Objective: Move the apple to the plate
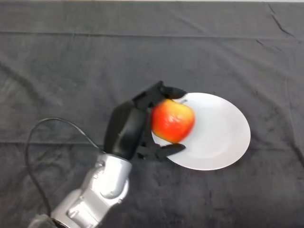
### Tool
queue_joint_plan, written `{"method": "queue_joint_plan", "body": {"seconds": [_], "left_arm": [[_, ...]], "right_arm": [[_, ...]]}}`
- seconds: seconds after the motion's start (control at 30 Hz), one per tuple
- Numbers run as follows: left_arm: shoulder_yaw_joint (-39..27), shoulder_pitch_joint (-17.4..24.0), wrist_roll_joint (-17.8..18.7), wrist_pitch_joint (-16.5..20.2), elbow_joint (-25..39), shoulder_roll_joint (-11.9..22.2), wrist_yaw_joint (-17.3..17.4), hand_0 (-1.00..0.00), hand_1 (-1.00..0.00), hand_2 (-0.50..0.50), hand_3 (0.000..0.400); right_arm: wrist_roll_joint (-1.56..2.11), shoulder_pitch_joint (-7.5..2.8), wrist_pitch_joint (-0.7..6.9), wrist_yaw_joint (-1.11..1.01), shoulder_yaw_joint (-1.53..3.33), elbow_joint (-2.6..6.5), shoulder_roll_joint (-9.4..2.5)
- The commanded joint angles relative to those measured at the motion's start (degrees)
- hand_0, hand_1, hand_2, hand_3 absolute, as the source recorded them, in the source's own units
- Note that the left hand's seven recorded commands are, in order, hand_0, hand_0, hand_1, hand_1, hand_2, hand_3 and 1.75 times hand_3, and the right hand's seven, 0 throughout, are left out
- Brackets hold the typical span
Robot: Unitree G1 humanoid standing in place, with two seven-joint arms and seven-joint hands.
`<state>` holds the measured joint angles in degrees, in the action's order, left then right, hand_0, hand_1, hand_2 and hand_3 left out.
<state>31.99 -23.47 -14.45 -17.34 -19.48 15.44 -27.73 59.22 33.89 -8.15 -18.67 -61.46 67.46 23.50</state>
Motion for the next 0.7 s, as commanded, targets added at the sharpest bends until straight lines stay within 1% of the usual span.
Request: {"method": "queue_joint_plan", "body": {"seconds": [0.03,0.17,0.37,0.5,0.7], "left_arm": [[1.26,-2.13,-0.7,1.01,-2.35,-0.02,-1.3,-1.0,-1.0,0.0,0.4],[4.74,-3.83,0.06,1.27,-4.73,-1.03,-2.36,-1.0,-1.0,0.0,0.4],[9.42,-5.89,1.65,0.64,-8.43,-1.85,-3.79,-1.0,-1.0,0.0,0.4],[11.48,-7.39,3.22,0.29,-10.22,-1.74,-3.58,-1.0,-1.0,0.0,0.4],[12.87,-8.52,4.64,0.18,-10.89,-1.08,-2.93,-1.0,-1.0,0.0,0.4]], "right_arm": [[-0.3,-0.54,0.01,0.37,-0.32,-1.02,1.8],[-0.29,-0.54,0.01,0.37,-0.32,-1.0,1.81],[-0.27,-0.51,0.0,0.34,-0.34,-0.93,1.84],[-0.25,-0.49,-0.01,0.31,-0.37,-0.86,1.87],[-0.22,-0.46,-0.03,0.26,-0.4,-0.76,1.91]]}}
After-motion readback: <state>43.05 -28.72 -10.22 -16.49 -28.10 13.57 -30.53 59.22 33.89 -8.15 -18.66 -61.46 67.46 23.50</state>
